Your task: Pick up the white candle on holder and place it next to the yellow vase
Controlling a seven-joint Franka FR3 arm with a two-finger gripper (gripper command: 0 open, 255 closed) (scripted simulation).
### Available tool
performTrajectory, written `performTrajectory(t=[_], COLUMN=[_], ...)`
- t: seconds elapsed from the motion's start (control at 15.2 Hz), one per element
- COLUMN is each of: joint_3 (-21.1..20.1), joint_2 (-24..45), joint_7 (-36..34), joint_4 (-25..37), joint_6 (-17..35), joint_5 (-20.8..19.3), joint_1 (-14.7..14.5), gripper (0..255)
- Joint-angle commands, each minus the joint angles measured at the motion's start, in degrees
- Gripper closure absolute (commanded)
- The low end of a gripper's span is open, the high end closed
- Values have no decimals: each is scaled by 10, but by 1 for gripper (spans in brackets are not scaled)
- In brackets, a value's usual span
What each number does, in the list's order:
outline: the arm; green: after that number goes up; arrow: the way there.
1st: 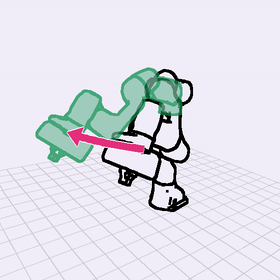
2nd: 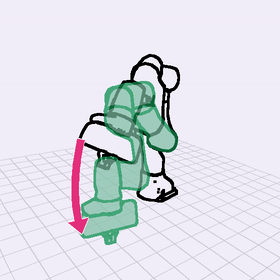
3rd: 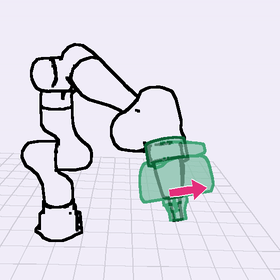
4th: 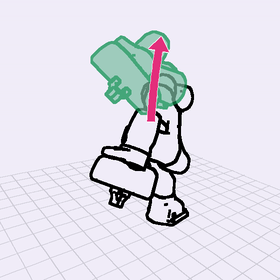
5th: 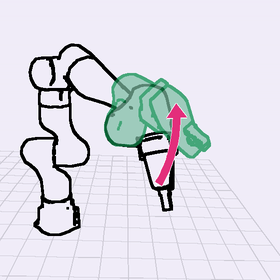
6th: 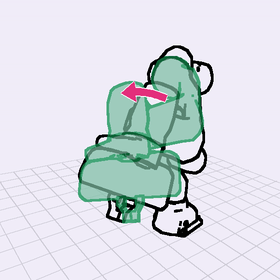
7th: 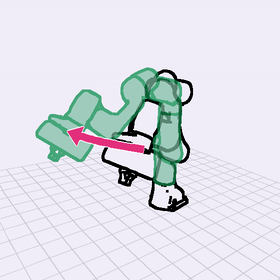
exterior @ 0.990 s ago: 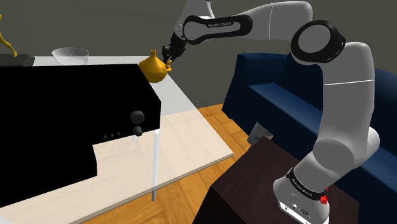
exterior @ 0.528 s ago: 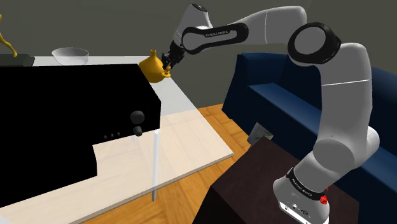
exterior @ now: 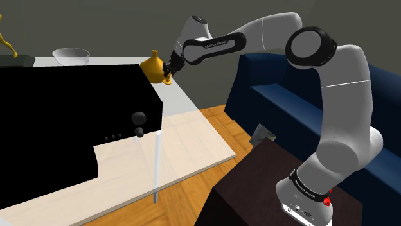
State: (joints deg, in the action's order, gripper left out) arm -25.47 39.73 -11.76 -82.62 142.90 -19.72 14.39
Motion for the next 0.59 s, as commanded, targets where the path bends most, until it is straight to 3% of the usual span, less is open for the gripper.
performTrajectory(t=[0.0,0.53], joint_3=[3,17], joint_2=[6,35], joint_7=[-1,-10], joint_4=[-5,-15], joint_6=[12,50], joint_5=[-3,-17], joint_1=[0,-8], gripper=[255,255])
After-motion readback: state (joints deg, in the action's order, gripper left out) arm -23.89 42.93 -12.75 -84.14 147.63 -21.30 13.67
